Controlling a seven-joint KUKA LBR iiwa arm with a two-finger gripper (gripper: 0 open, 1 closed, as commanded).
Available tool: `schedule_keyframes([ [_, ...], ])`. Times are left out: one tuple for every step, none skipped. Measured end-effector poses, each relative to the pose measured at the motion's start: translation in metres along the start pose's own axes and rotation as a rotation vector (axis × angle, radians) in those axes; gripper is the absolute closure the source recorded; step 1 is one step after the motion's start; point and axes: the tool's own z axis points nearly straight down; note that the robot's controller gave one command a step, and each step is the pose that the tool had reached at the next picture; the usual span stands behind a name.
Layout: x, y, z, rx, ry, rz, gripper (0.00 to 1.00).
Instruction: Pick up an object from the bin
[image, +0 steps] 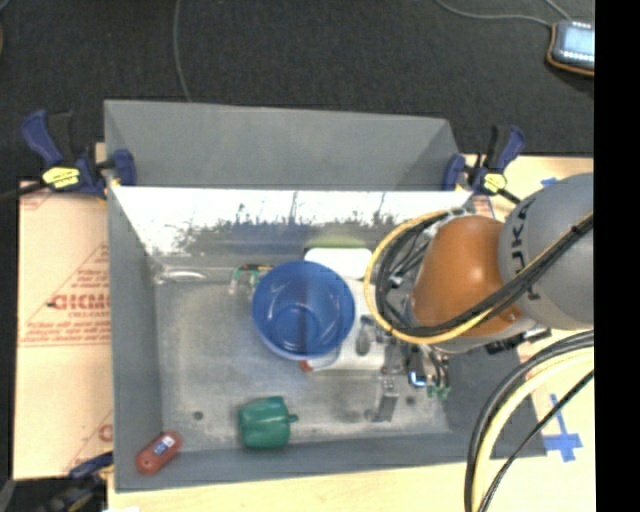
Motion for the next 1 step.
schedule_keyframes([
  [-0.0072,-0.0011,0.0004,0.001,-0.007,0.021,0.0],
])
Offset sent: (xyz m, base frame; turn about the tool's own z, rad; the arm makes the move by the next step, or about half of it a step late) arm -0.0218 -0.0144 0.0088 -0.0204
